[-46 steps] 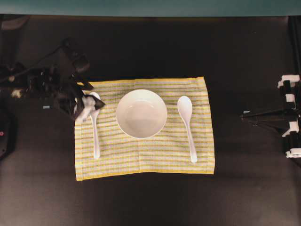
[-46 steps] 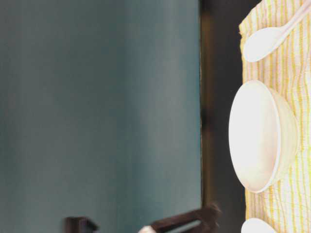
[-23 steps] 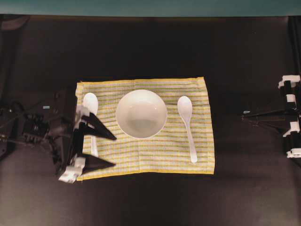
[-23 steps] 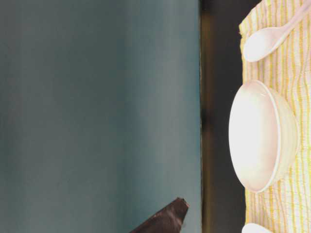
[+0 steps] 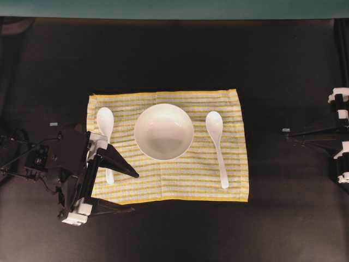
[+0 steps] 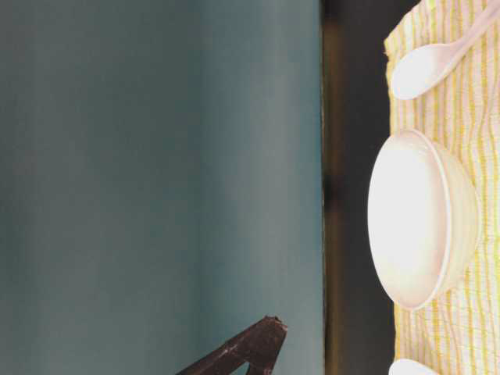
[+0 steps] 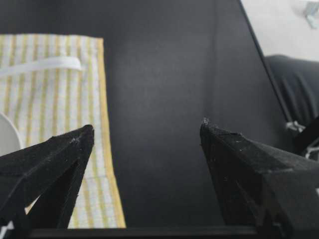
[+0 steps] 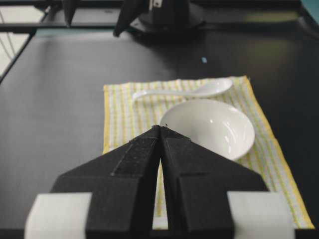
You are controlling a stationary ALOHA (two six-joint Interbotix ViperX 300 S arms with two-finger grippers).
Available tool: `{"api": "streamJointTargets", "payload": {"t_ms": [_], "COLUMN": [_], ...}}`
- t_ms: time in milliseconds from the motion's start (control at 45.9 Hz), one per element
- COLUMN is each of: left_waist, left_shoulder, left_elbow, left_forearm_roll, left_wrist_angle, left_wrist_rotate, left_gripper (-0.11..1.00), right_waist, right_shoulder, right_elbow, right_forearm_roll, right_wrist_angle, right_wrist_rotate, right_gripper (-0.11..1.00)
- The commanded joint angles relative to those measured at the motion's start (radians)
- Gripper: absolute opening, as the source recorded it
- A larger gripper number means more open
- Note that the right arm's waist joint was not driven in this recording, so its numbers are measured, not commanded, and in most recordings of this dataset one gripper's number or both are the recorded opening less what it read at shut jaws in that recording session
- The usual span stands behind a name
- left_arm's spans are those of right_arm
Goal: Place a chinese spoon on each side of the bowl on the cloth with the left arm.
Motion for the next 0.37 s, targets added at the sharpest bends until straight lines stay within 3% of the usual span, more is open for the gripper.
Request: {"api": "streamJointTargets", "payload": {"t_ms": [0,349], "left_waist": [-0.002,-0.002], "left_shoulder": [-0.008,-0.037], "left_elbow": [-0.011,0.038], "left_forearm_roll": [0.003,0.003], "left_wrist_angle": [-0.002,-0.026], "left_wrist_rotate": [0.014,0.020], "left_gripper": [0.83,0.83], "right_waist": [0.000,0.000], "right_shoulder": [0.002,-0.006], "right_elbow": [-0.006,0.000], "right_forearm_roll": [0.002,0.002], "right_wrist_angle": [0.006,0.049], "right_wrist_rotate": [0.003,0.005], "right_gripper": [0.01,0.01]}}
